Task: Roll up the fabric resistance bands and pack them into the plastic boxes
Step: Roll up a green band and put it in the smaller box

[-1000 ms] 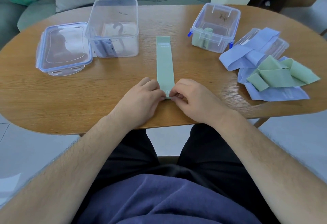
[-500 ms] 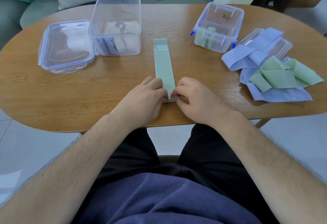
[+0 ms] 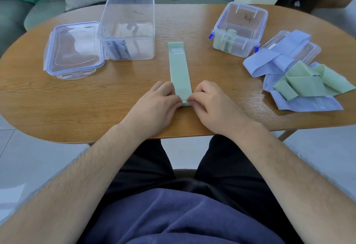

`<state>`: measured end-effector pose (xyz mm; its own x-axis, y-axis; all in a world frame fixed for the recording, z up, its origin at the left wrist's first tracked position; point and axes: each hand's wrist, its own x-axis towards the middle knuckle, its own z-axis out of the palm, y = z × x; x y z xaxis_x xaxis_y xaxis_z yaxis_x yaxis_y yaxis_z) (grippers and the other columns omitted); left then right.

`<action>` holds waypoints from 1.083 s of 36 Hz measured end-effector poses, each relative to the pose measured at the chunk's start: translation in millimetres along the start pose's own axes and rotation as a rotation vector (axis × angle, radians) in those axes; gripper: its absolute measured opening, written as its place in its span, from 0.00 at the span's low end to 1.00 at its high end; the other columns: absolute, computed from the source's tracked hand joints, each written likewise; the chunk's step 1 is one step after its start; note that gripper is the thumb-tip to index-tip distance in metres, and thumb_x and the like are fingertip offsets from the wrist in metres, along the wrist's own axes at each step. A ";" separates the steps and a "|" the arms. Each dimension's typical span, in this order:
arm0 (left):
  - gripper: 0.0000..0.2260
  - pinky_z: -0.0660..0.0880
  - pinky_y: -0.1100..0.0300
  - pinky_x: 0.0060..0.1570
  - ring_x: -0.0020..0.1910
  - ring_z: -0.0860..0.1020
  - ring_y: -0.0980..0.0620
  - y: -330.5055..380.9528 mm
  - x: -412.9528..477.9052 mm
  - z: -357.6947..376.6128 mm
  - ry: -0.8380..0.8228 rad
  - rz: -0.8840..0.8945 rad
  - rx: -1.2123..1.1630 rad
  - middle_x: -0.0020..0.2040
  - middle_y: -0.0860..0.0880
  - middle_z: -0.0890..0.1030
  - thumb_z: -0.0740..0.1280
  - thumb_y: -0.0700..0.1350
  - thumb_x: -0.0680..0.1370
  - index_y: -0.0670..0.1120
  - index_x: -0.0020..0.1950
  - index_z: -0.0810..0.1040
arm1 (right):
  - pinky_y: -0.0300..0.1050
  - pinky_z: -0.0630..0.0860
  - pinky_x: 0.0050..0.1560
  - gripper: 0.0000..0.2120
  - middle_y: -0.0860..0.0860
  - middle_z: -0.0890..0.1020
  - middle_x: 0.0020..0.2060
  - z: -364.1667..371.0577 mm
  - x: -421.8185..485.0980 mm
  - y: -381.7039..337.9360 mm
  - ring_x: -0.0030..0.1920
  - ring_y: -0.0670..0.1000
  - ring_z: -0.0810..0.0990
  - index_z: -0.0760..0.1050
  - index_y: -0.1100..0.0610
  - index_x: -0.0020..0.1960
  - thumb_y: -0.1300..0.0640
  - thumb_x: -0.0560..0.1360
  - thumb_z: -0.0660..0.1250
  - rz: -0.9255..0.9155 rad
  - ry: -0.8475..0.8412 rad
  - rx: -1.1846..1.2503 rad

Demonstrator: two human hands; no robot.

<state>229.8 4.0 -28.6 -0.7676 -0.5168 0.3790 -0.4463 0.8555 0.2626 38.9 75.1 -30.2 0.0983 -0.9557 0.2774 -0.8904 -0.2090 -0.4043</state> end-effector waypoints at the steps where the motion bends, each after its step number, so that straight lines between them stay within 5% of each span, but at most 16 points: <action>1: 0.11 0.74 0.51 0.50 0.46 0.74 0.43 0.4 0.1 1.0 0.008 -0.007 0.007 0.46 0.45 0.75 0.63 0.44 0.82 0.42 0.51 0.84 | 0.43 0.73 0.53 0.07 0.53 0.76 0.46 1.3 0.4 -0.4 0.50 0.52 0.74 0.83 0.61 0.53 0.62 0.80 0.66 0.004 0.004 -0.005; 4: 0.07 0.76 0.49 0.51 0.48 0.77 0.42 2.0 -0.1 2.6 0.031 -0.042 0.003 0.47 0.44 0.78 0.65 0.42 0.82 0.41 0.55 0.81 | 0.46 0.74 0.53 0.08 0.53 0.79 0.48 2.7 0.7 -2.1 0.51 0.53 0.76 0.81 0.60 0.56 0.62 0.81 0.64 0.017 0.045 -0.004; 10: 0.05 0.74 0.55 0.52 0.47 0.75 0.45 -2.5 -1.0 2.9 0.029 -0.039 -0.019 0.46 0.46 0.77 0.69 0.42 0.80 0.42 0.51 0.82 | 0.35 0.68 0.52 0.05 0.52 0.78 0.46 4.8 -1.4 -1.2 0.50 0.51 0.75 0.81 0.61 0.52 0.63 0.77 0.68 -0.004 0.065 -0.017; 17: 0.09 0.75 0.51 0.56 0.50 0.76 0.43 -4.3 0.4 1.9 0.006 -0.080 -0.017 0.49 0.43 0.76 0.69 0.40 0.80 0.39 0.57 0.84 | 0.42 0.71 0.53 0.07 0.53 0.75 0.46 6.6 7.0 0.4 0.51 0.52 0.74 0.83 0.62 0.53 0.63 0.79 0.67 0.017 0.051 -0.019; 21: 0.10 0.74 0.51 0.56 0.53 0.77 0.43 -0.1 5.5 0.6 0.006 -0.137 -0.065 0.50 0.45 0.77 0.65 0.41 0.82 0.43 0.62 0.79 | 0.35 0.68 0.47 0.08 0.48 0.73 0.44 2.2 11.4 -1.3 0.43 0.45 0.72 0.82 0.60 0.56 0.62 0.80 0.66 0.068 0.039 0.047; 27: 0.06 0.75 0.49 0.54 0.49 0.77 0.42 -5.7 10.1 9.3 0.041 -0.163 -0.060 0.48 0.43 0.76 0.65 0.40 0.82 0.41 0.54 0.82 | 0.33 0.66 0.43 0.07 0.42 0.71 0.41 3.8 18.5 2.2 0.39 0.38 0.70 0.80 0.56 0.52 0.62 0.80 0.63 0.128 0.056 0.110; 32: 0.09 0.75 0.47 0.58 0.48 0.76 0.42 -13.3 10.1 13.4 0.024 -0.150 -0.036 0.53 0.42 0.74 0.69 0.41 0.80 0.40 0.59 0.82 | 0.39 0.71 0.48 0.08 0.51 0.74 0.49 7.1 24.4 5.8 0.44 0.46 0.72 0.81 0.59 0.55 0.60 0.78 0.66 0.110 0.057 0.081; 39: 0.11 0.74 0.50 0.58 0.49 0.77 0.40 -20.7 21.5 14.7 -0.004 -0.097 -0.016 0.48 0.44 0.76 0.65 0.39 0.81 0.38 0.61 0.80 | 0.43 0.76 0.46 0.09 0.48 0.75 0.46 2.1 32.6 14.3 0.39 0.44 0.72 0.80 0.57 0.57 0.62 0.77 0.68 0.073 0.038 0.101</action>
<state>215.7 -24.3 -38.9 -0.7233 -0.5967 0.3475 -0.5109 0.8010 0.3122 30.3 40.6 -28.8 0.0161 -0.9611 0.2758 -0.8449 -0.1606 -0.5103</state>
